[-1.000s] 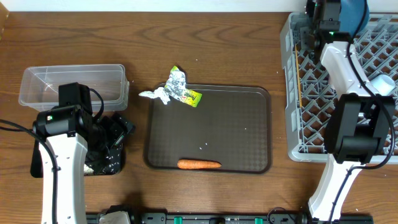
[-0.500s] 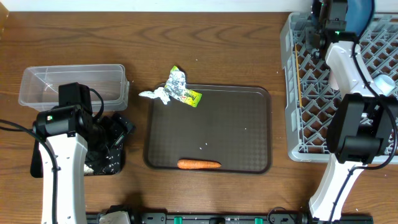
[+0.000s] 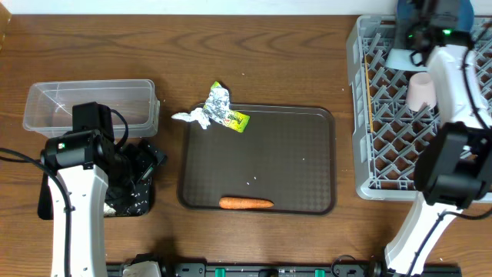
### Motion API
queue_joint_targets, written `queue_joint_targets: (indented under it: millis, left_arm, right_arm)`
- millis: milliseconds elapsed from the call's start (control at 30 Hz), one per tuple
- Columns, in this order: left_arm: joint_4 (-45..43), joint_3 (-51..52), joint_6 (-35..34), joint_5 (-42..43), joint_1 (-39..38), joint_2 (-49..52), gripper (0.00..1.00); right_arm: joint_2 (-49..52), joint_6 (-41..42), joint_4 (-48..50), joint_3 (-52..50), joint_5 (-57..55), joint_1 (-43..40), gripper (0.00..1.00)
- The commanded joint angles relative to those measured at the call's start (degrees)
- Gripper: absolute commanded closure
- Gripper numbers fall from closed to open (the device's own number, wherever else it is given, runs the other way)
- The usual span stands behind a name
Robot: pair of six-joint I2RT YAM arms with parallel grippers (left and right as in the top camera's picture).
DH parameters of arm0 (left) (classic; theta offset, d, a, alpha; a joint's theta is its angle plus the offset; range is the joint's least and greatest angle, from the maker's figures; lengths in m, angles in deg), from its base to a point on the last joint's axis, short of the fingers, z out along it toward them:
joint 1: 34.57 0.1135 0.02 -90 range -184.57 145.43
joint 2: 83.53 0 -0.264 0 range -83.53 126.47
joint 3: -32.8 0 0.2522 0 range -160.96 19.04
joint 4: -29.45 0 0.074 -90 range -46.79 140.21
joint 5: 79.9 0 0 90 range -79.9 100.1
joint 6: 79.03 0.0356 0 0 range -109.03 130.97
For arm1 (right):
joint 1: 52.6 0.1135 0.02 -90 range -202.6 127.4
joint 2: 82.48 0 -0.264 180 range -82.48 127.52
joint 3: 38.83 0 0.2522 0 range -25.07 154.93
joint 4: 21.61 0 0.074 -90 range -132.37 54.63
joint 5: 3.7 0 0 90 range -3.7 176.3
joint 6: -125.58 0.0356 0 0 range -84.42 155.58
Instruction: Sort waste into correct bins and load items into the dishwasher rack
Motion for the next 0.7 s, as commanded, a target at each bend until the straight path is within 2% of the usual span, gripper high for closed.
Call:
queue_joint_targets:
  millis: [0,133,167,200,333,433,567,667]
  left_arm:
    - [0.2,-0.6,0.3,-0.6,0.3,0.0,0.00]
    - [0.2,-0.6,0.3,-0.6,0.3,0.0,0.00]
    - [0.2,-0.6,0.3,-0.6,0.3,0.0,0.00]
    - [0.2,-0.6,0.3,-0.6,0.3,0.0,0.00]
    - [0.2,-0.6,0.3,-0.6,0.3,0.0,0.00]
    - [0.2,-0.6,0.3,-0.6,0.3,0.0,0.00]
    - [0.2,-0.6,0.3,-0.6,0.3,0.0,0.00]
    - [0.2,-0.6,0.4,-0.6,0.3,0.0,0.00]
  right_arm:
    - [-2.5,1.0,0.1,1.6,4.4,-2.7,0.82]
    - [-2.5,-2.8,1.3,1.6,8.5,-3.4,0.70]
    - [-2.4,-3.7,2.0,1.6,10.4,-3.4,0.63]
    - [-2.4,-4.4,2.5,1.6,11.8,-3.3,0.51]
    - [-1.8,-7.2,3.9,1.6,14.8,-2.2,0.31]
    - [-1.4,-9.2,4.5,1.6,13.5,-1.3,0.29]
    - [-0.2,-9.5,5.7,1.6,9.4,-0.7,0.38]
    - [1.1,-10.8,6.1,1.6,5.9,-0.4,0.39]
